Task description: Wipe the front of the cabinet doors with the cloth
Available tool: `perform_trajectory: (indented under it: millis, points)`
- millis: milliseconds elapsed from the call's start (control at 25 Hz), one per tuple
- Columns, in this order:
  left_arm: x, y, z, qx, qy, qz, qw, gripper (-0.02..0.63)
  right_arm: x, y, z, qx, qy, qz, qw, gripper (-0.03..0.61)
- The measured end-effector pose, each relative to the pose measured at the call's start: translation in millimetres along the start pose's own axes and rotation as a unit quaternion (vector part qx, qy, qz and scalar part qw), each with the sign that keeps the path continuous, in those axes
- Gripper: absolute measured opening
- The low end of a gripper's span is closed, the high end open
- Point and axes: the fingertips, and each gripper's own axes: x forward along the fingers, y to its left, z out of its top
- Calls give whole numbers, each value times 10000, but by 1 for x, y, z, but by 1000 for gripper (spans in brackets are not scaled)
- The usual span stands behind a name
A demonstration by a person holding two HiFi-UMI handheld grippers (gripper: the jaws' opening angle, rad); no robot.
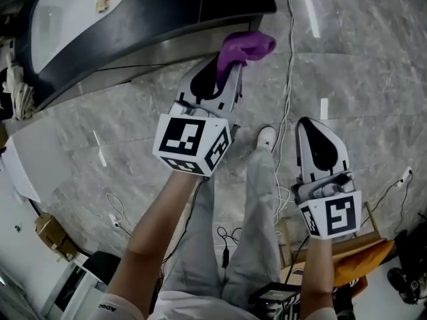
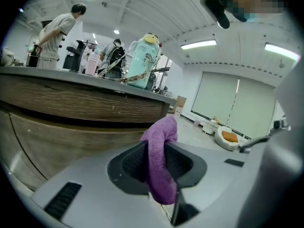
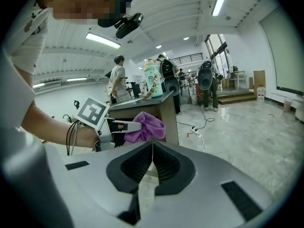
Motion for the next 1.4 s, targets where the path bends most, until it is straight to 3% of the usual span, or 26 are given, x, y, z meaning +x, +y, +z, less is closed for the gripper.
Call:
perform_trajectory:
  millis: [400, 840, 1080, 1400]
  points:
    - [25, 17, 2, 40, -20, 197, 9998, 91, -3, -7, -26, 8, 265, 71, 9996, 26]
    - [-46, 144, -10, -222, -114, 1043, 9942, 91, 54, 79, -37, -294, 567, 698, 9955, 26]
    - [-87, 204, -13, -16, -75, 1378, 9904, 91, 82, 133, -39, -383, 660, 1017, 9919, 27]
    - [-155, 296, -16, -612, -208, 2264, 9719, 91, 116, 182, -40, -375, 703, 1310, 9882, 26]
